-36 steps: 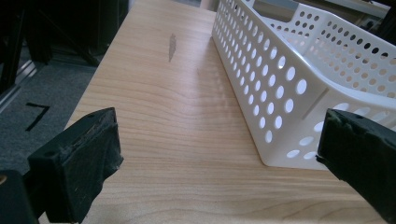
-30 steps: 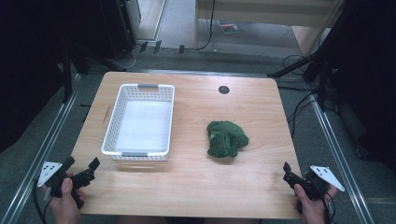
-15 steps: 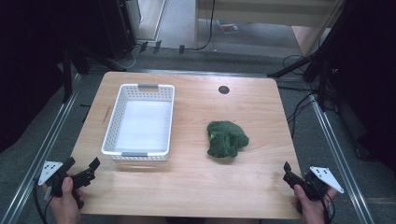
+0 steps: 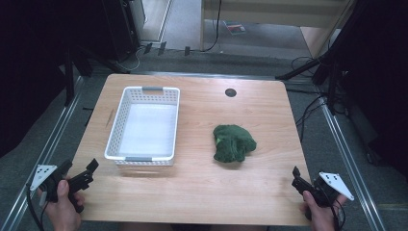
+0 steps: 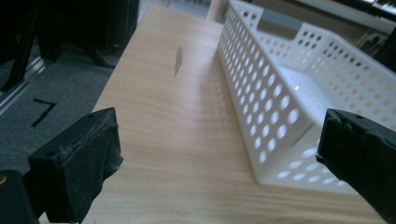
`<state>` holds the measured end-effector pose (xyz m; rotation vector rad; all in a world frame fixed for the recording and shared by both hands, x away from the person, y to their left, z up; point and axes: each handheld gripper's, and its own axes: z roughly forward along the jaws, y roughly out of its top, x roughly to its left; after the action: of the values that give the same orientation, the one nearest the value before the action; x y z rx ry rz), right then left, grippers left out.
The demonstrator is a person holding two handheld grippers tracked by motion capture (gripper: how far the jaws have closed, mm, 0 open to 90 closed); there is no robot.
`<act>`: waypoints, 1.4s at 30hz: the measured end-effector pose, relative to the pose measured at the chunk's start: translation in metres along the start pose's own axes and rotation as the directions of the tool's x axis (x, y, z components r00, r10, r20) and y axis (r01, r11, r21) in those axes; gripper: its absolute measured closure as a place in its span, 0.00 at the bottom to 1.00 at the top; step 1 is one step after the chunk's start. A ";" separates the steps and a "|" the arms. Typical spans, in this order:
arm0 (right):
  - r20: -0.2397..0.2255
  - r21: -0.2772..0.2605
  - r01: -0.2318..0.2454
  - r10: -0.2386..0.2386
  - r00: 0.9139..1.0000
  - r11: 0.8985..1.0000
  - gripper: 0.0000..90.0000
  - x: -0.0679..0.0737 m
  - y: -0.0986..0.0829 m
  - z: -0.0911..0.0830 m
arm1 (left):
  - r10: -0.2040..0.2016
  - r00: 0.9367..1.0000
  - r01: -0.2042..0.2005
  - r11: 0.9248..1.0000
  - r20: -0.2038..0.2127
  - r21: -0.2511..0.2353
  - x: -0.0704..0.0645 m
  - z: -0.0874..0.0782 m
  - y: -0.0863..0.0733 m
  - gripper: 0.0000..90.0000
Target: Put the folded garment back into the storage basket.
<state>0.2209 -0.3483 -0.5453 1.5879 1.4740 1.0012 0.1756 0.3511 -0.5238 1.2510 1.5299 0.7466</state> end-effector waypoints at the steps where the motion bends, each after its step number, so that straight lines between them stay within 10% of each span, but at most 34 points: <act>1: -0.003 -0.001 0.003 -0.003 1.000 1.000 0.10 0.000 0.000 0.000 | 0.006 1.000 -0.006 1.000 0.000 0.000 -0.003 -0.001 0.003 0.00; 21: -0.005 -0.002 0.003 -0.003 1.000 1.000 0.07 0.000 0.000 0.000 | 0.072 0.991 -0.079 0.995 0.115 0.058 -0.077 0.011 0.034 0.00; 42: -0.009 0.002 0.003 -0.003 1.000 1.000 0.06 0.000 0.000 0.000 | 0.128 0.955 -0.162 0.981 0.267 0.109 -0.169 0.055 0.036 0.00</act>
<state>0.2209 -0.3481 -0.5452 1.5837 1.4834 1.0073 0.2368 0.1935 -0.4583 1.5091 1.2995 0.5573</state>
